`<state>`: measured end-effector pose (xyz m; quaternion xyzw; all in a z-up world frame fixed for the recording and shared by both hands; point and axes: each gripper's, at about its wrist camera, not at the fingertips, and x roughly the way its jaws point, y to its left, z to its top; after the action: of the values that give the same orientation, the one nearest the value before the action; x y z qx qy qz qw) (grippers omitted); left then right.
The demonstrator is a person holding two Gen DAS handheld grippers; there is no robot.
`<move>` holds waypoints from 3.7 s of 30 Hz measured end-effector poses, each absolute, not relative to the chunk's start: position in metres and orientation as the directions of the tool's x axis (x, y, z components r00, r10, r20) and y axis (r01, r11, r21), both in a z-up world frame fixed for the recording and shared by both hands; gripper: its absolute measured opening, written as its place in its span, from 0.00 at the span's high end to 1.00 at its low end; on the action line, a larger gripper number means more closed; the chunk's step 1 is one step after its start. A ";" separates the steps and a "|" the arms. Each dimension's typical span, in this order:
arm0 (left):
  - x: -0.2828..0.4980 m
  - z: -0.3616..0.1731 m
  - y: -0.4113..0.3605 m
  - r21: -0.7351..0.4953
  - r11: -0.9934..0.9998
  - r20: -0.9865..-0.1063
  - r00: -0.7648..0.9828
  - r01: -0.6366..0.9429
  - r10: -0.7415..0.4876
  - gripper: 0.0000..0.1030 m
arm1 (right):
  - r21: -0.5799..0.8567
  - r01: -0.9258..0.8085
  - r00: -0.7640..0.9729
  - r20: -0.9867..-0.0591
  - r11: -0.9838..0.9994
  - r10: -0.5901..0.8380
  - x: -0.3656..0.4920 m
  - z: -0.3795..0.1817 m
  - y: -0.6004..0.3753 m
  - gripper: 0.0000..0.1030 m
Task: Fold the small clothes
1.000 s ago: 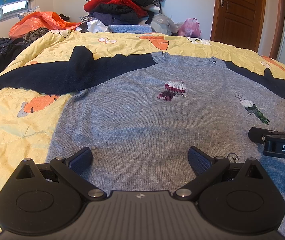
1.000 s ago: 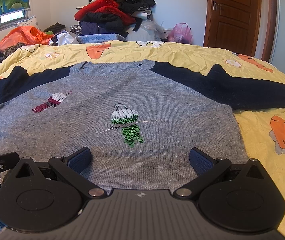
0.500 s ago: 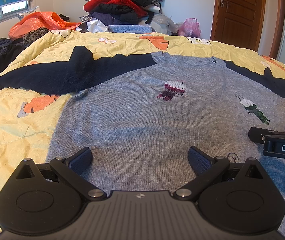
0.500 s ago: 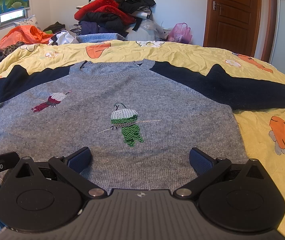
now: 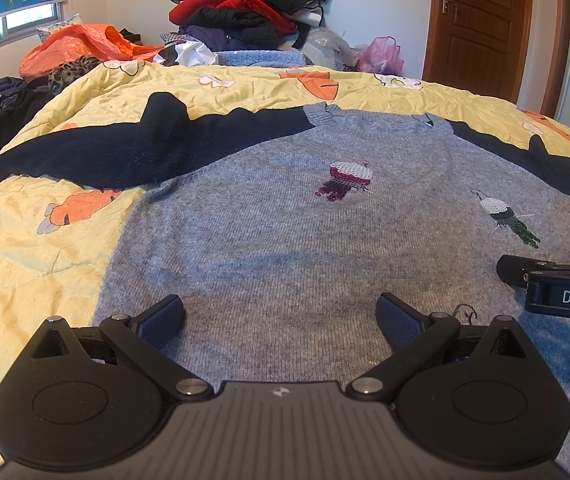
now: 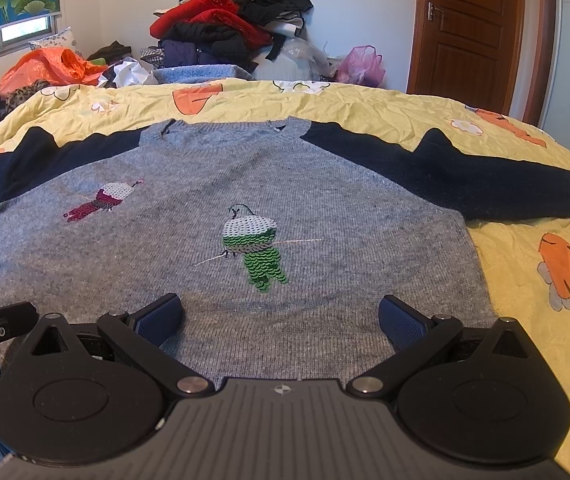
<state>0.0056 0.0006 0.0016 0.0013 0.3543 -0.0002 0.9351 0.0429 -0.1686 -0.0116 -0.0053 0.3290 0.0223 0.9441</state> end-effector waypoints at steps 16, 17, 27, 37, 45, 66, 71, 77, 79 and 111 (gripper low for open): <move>0.003 0.002 0.002 0.004 1.000 -0.658 0.753 -0.006 0.007 0.00 | 0.000 -0.059 0.780 -0.624 0.998 0.046 0.043 -0.011 -0.167 0.00; 0.002 0.002 0.002 0.003 1.000 -0.658 0.753 -0.007 0.007 0.00 | 0.000 -0.060 0.780 -0.624 0.998 0.047 0.043 -0.010 -0.167 0.00; 0.002 0.001 0.001 0.004 1.000 -0.657 0.754 -0.011 0.011 0.00 | 0.003 -0.062 0.780 -0.624 0.998 0.050 0.042 -0.010 -0.166 0.00; 0.002 0.001 0.000 0.001 1.000 -0.657 0.754 -0.008 0.007 0.00 | 0.198 -0.133 0.754 -0.615 0.971 0.229 0.048 0.027 -0.236 0.00; 0.001 0.000 -0.001 -0.002 1.000 -0.657 0.754 -0.006 0.003 0.00 | 0.602 0.244 0.904 -0.425 0.760 0.046 0.078 0.056 -0.454 0.00; 0.001 0.000 0.000 -0.004 1.000 -0.657 0.754 -0.005 0.001 0.00 | 0.627 0.475 0.857 -0.489 0.617 -0.163 0.136 -0.009 -0.572 0.88; 0.001 0.000 0.000 -0.008 1.000 -0.656 0.755 -0.005 -0.002 0.00 | 0.570 0.431 0.884 -0.421 0.699 -0.202 0.124 0.020 -0.539 0.88; 0.003 0.001 0.002 -0.024 1.000 -0.653 0.757 -0.005 -0.013 0.00 | 0.472 0.061 0.962 -0.263 0.879 0.075 0.117 0.084 -0.408 0.88; 0.003 0.001 0.002 -0.024 1.000 -0.653 0.757 -0.005 -0.012 0.00 | 0.469 -0.084 0.937 -0.262 0.879 0.230 0.119 0.085 -0.351 0.87; 0.168 0.018 -0.053 -0.499 0.867 -0.721 0.546 0.017 -0.426 0.82 | 0.576 -0.230 0.769 -0.386 0.784 0.509 0.043 -0.012 -0.274 0.06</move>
<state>0.1676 -0.0529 0.0180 -0.2229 0.4582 -0.1303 0.8505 0.0428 -0.2737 -0.0125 0.2573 0.2714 0.2042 0.9047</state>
